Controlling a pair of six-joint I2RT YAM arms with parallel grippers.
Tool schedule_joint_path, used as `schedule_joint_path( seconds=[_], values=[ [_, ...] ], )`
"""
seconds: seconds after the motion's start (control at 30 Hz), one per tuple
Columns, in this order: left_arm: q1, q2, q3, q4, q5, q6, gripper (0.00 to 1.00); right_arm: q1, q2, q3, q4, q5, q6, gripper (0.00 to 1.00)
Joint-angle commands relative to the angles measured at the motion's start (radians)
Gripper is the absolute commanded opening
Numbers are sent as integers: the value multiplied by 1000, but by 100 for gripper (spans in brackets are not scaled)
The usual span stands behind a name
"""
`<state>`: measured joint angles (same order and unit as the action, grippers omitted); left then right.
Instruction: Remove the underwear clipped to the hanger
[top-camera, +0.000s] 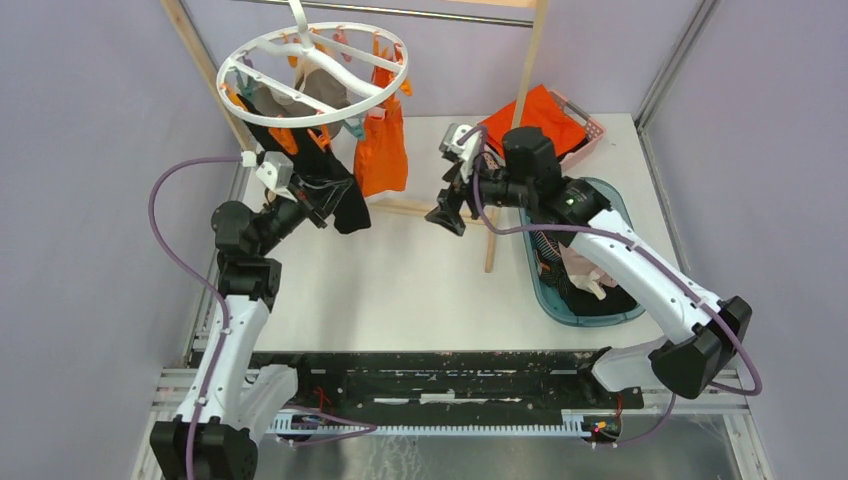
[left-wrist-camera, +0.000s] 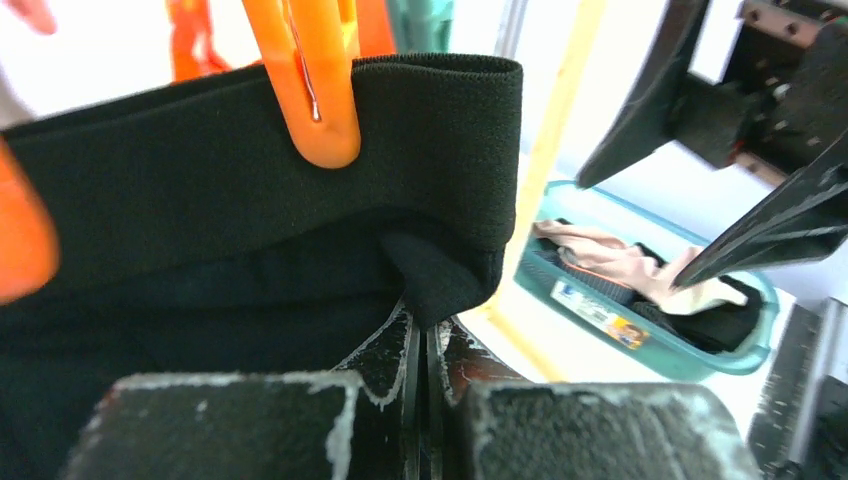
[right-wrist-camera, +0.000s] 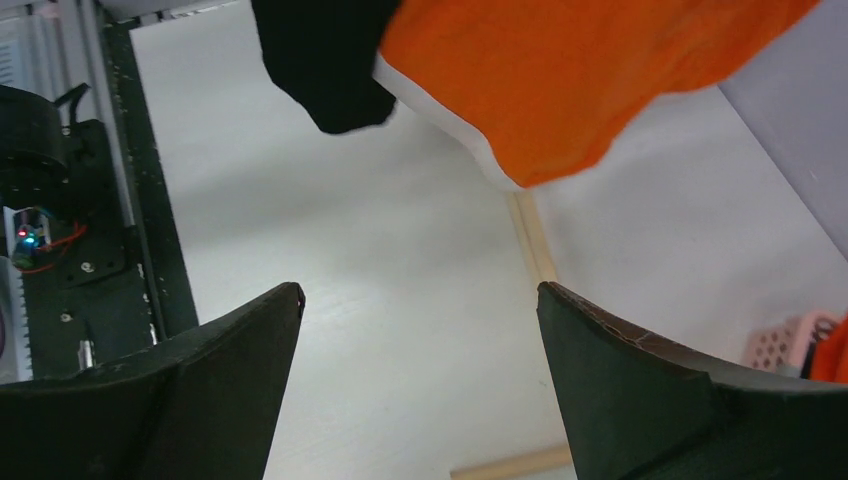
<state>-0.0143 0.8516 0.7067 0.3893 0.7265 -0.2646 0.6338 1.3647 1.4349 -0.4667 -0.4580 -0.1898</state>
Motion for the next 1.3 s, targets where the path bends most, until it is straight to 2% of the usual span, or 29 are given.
schedule_joint_path(
  seconds=[0.0,0.17,0.33,0.43,0.57,0.87,0.9,0.97,1.13,1.27],
  values=[
    [-63,14,114,-69,55,-94,3,88,59,28,154,-24,62,96],
    [-135,49,167,-46,14,-141,3,154,162,103,165,-80,122,93],
    [-221,90,180,-21,-41,-197,3,210,244,161,171,-64,169,90],
    [-240,90,146,39,-44,-267,3,210,283,199,156,-36,170,84],
    [-240,83,128,60,-49,-330,3,210,279,210,132,-62,136,68],
    [-238,65,127,34,-87,-348,3,195,276,199,113,-38,112,13],
    [-236,62,132,17,-93,-328,5,189,271,188,117,-38,112,8],
    [-234,55,142,-25,-105,-282,15,176,251,146,140,-33,114,1],
    [-230,46,216,-136,-142,-180,50,143,208,39,221,-39,123,1],
    [-232,57,331,-245,-200,-132,67,147,244,52,237,-91,190,1]
  ],
)
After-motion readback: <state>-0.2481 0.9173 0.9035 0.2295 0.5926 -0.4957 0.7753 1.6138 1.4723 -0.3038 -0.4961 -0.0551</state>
